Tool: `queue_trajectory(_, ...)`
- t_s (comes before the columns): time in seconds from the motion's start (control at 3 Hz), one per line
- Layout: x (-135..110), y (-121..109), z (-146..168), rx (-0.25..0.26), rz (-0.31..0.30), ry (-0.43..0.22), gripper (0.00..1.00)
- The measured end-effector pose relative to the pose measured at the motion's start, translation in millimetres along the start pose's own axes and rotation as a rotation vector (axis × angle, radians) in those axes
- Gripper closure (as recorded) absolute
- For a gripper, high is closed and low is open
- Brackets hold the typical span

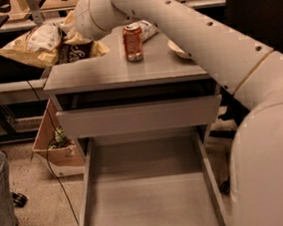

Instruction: Pick brown chip bag from middle drawer and place on counter

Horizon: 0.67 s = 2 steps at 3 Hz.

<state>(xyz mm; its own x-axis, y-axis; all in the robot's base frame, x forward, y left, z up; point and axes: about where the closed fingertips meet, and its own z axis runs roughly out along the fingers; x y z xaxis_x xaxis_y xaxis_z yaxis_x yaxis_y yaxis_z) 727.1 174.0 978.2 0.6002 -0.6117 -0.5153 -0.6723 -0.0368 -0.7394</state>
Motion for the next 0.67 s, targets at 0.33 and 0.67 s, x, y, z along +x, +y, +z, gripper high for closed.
queue_trajectory(0.33, 20.5, -10.2, 28.2, -0.014, -0.065, 0.019, 1.0)
queue_trajectory(0.67, 58.5, -18.0, 47.6, -0.015, -0.178, 0.041, 1.0)
